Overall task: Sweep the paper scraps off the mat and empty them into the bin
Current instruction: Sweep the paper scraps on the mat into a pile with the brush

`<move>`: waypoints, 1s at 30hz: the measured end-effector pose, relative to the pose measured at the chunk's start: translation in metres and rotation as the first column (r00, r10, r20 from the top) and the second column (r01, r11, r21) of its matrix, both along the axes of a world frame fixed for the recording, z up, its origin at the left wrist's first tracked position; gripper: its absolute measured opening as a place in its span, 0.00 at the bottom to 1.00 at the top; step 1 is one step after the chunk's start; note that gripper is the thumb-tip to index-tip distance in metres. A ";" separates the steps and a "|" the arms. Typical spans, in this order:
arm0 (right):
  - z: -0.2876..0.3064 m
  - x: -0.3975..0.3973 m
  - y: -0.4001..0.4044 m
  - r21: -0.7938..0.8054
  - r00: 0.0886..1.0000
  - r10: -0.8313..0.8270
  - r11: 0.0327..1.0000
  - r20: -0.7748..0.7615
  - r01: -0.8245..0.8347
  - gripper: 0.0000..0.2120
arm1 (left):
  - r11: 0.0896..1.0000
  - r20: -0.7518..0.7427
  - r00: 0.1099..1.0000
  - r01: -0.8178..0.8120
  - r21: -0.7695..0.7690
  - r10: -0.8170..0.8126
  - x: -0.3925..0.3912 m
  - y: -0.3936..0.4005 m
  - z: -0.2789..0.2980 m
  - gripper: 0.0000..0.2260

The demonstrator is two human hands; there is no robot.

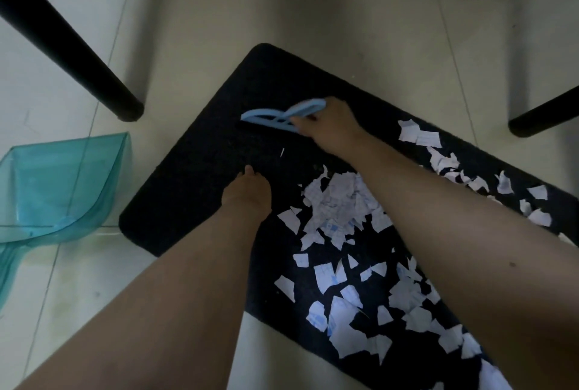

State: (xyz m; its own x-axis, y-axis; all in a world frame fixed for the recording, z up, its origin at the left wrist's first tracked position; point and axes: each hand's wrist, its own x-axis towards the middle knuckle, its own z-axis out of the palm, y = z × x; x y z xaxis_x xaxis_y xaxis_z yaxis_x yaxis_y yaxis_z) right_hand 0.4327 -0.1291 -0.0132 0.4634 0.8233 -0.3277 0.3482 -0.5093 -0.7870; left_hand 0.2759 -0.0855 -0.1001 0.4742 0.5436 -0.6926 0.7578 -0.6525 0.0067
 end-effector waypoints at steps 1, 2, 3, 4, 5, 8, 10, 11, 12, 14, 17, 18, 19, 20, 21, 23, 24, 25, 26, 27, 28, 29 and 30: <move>-0.007 -0.007 0.000 -0.015 1.000 0.019 1.000 0.001 -0.019 0.11 | 1.000 -0.011 1.000 -0.001 -0.002 0.001 0.000 0.000 -0.002 0.37; -0.012 -0.010 -0.002 -0.046 0.999 0.032 0.998 0.022 -0.031 0.10 | 1.000 -0.019 1.000 -0.006 -0.002 0.006 -0.001 0.001 -0.002 0.37; -0.017 -0.009 -0.004 -0.099 0.998 0.042 0.994 0.046 -0.037 0.11 | 1.000 -0.027 1.000 -0.010 -0.004 0.010 -0.001 0.001 -0.003 0.37; -0.020 -0.005 -0.008 -0.165 0.996 0.056 0.985 0.063 -0.045 0.12 | 1.000 -0.030 1.000 -0.008 -0.006 0.008 -0.001 0.002 -0.003 0.36; -0.020 0.000 -0.012 -0.232 0.994 0.075 0.971 0.076 -0.055 0.14 | 1.000 -0.031 1.000 -0.005 -0.007 0.005 -0.001 0.002 -0.003 0.35; -0.005 0.019 -0.024 -0.329 0.990 0.127 0.939 0.068 -0.098 0.18 | 1.000 -0.023 1.000 -0.002 -0.008 0.002 0.000 0.003 0.000 0.29; 0.009 0.027 -0.027 -0.278 0.992 0.096 0.958 0.082 -0.070 0.18 | 1.000 -0.024 1.000 -0.002 -0.015 0.001 0.001 0.002 0.002 0.29; 0.014 0.028 -0.026 -0.218 0.995 0.053 0.975 0.090 -0.032 0.18 | 1.000 -0.026 1.000 -0.002 -0.021 0.001 0.002 0.002 0.002 0.29; 0.018 0.028 -0.024 -0.147 0.996 -0.004 0.989 0.091 0.017 0.17 | 1.000 -0.025 1.000 -0.005 -0.025 0.004 0.001 0.002 0.003 0.28; 0.021 0.022 -0.018 -0.023 0.991 -0.102 0.994 0.083 0.104 0.17 | 1.000 -0.016 1.000 0.000 -0.025 0.000 0.000 0.001 0.005 0.25; 0.012 -0.003 -0.011 0.003 0.991 -0.120 0.993 0.053 0.120 0.14 | 0.998 -0.024 0.998 0.061 0.001 -0.061 -0.002 -0.002 0.007 0.21; 0.004 -0.012 -0.012 -0.018 0.994 -0.105 0.994 0.041 0.106 0.14 | 0.997 -0.028 0.996 0.082 0.009 -0.082 -0.003 -0.003 0.007 0.21; -0.003 -0.020 -0.014 -0.034 0.995 -0.093 0.995 0.036 0.094 0.15 | 0.995 -0.033 0.995 0.096 0.011 -0.096 -0.003 -0.005 0.008 0.20; -0.011 -0.025 -0.018 -0.053 0.995 -0.086 0.995 0.039 0.088 0.16 | 0.995 -0.041 0.994 0.104 0.007 -0.104 -0.003 -0.005 0.008 0.21; -0.017 -0.027 -0.024 -0.077 0.995 -0.085 0.993 0.050 0.089 0.17 | 0.994 -0.052 0.993 0.109 -0.002 -0.109 -0.004 -0.006 0.009 0.22; -0.021 -0.024 -0.037 -0.141 0.993 -0.060 0.987 0.099 0.074 0.18 | 0.993 -0.075 0.990 0.115 -0.029 -0.117 -0.004 -0.007 0.009 0.25; -0.019 -0.021 -0.042 -0.183 0.990 -0.028 0.982 0.137 0.053 0.19 | 0.992 -0.085 0.989 0.117 -0.043 -0.120 -0.004 -0.007 0.010 0.27; -0.015 -0.018 -0.047 -0.221 0.984 0.005 0.975 0.177 0.035 0.19 | 0.991 -0.096 0.988 0.119 -0.055 -0.124 -0.005 -0.007 0.010 0.29; -0.010 -0.015 -0.051 -0.250 0.978 0.028 0.968 0.209 0.026 0.19 | 0.991 -0.106 0.986 0.121 -0.062 -0.127 -0.005 -0.007 0.011 0.30; -0.002 -0.012 -0.054 -0.263 0.970 0.028 0.964 0.242 0.038 0.19 | 0.990 -0.112 0.985 0.127 -0.064 -0.134 -0.005 -0.008 0.012 0.30; 0.004 -0.008 -0.056 -0.256 0.964 0.002 0.964 0.266 0.069 0.18 | 0.989 -0.120 0.983 0.132 -0.063 -0.139 -0.005 -0.008 0.013 0.30; 0.010 -0.005 -0.059 -0.213 0.962 -0.069 0.968 0.265 0.128 0.17 | 0.989 -0.129 0.981 0.137 -0.064 -0.144 -0.004 -0.008 0.014 0.30; 0.014 -0.004 -0.059 -0.136 0.957 -0.178 0.968 0.228 0.213 0.16 | 0.988 -0.140 0.979 0.140 -0.066 -0.148 -0.003 -0.008 0.016 0.30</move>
